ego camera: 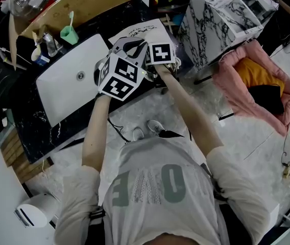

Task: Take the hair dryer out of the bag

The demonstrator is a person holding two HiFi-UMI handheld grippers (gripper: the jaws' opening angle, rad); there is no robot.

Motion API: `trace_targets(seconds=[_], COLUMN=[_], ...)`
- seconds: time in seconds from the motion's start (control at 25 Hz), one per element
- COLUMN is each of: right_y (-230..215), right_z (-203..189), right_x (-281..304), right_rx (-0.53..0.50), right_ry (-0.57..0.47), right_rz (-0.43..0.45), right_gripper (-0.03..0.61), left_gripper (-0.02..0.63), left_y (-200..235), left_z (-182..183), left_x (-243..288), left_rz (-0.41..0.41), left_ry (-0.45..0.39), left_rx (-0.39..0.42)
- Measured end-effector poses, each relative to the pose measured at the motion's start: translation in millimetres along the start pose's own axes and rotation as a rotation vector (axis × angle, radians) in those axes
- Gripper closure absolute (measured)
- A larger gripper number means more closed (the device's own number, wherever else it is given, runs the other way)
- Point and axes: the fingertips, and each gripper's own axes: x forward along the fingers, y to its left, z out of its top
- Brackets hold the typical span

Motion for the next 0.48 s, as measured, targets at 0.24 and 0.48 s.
trace_targets(seconds=[0.24,0.48], right_y=[3,1], right_z=[2,7], right_x=[-4,-21], right_rx=[0.019,0.011], right_ry=[-0.022,-0.03], right_rz=[0.03,0.019], right_gripper=[0.345,0.345], left_gripper=[0.572,0.572], left_y=[1,2], left_z=[-5,-11], left_x=[4,10], left_rz=[0.019,0.049], left_ry=[0.024,0.058], left_rx=[0.026,0.078])
